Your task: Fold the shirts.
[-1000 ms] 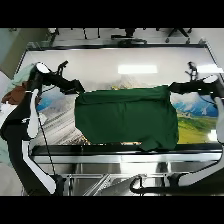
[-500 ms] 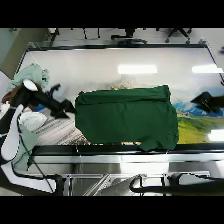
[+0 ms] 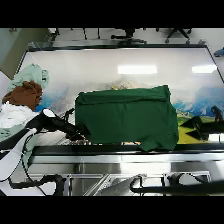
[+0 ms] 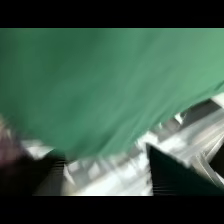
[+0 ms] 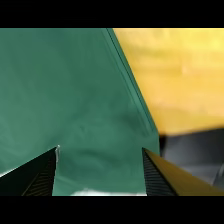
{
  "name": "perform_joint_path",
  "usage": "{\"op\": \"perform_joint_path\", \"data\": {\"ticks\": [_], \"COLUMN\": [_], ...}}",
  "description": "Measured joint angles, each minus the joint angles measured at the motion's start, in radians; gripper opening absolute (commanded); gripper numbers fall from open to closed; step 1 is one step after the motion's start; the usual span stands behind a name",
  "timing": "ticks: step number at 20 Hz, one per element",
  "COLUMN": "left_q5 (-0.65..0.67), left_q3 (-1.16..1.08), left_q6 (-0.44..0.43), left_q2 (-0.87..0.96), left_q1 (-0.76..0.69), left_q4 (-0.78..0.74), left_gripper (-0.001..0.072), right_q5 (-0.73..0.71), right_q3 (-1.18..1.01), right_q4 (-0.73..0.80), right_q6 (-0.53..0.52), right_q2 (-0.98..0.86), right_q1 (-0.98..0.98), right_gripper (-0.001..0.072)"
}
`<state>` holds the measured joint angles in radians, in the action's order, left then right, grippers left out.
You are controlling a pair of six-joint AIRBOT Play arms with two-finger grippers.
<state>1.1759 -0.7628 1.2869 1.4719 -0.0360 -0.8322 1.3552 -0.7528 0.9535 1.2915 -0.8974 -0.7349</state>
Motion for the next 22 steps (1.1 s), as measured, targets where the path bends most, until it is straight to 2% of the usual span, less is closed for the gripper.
{"op": "perform_joint_path", "data": {"ticks": [3, 9, 10, 11, 12, 13, 14, 16, 18, 22], "left_q5": [-0.061, 0.013, 0.024, 0.031, 0.039, 0.052, 0.064, 0.101, 0.146, 0.234], "left_q3": [-0.006, -0.084, -0.097, -0.109, -0.121, -0.133, -0.143, -0.163, -0.183, -0.183], "left_q6": [-0.035, -0.058, -0.059, -0.061, -0.062, -0.062, -0.062, -0.063, -0.055, -0.005], "left_q2": [0.0, -0.003, -0.003, -0.003, -0.003, -0.003, -0.003, -0.003, -0.003, -0.035], "left_q1": [-0.031, -0.006, 0.0, 0.004, 0.008, 0.011, 0.014, 0.023, 0.04, 0.09], "left_q4": [0.011, 0.031, 0.034, 0.036, 0.036, 0.036, 0.037, 0.036, 0.004, -0.11], "left_gripper": [0.0015, 0.0015, 0.0015, 0.0015, 0.0015, 0.0015, 0.0015, 0.0015, 0.0014, 0.0014], "right_q5": [-0.01, -0.059, -0.058, -0.06, -0.075, -0.095, -0.095, -0.052, -0.011, 0.039], "right_q3": [0.091, 0.231, 0.246, 0.259, 0.269, 0.275, 0.276, 0.264, 0.228, 0.146], "right_q4": [0.05, 0.074, 0.058, 0.036, 0.019, -0.015, -0.071, -0.165, -0.201, -0.069], "right_q6": [0.034, 0.063, 0.062, 0.046, 0.018, -0.023, -0.062, -0.128, -0.149, -0.051], "right_q2": [0.045, 0.061, 0.055, 0.043, 0.029, 0.015, 0.006, -0.003, 0.005, 0.063], "right_q1": [-0.002, 0.024, 0.034, 0.045, 0.055, 0.063, 0.069, 0.076, 0.079, 0.081], "right_gripper": [0.0587, 0.0567, 0.0534, 0.0324, 0.0172, 0.0088, 0.0035, 0.0018, 0.0018, 0.0017]}}
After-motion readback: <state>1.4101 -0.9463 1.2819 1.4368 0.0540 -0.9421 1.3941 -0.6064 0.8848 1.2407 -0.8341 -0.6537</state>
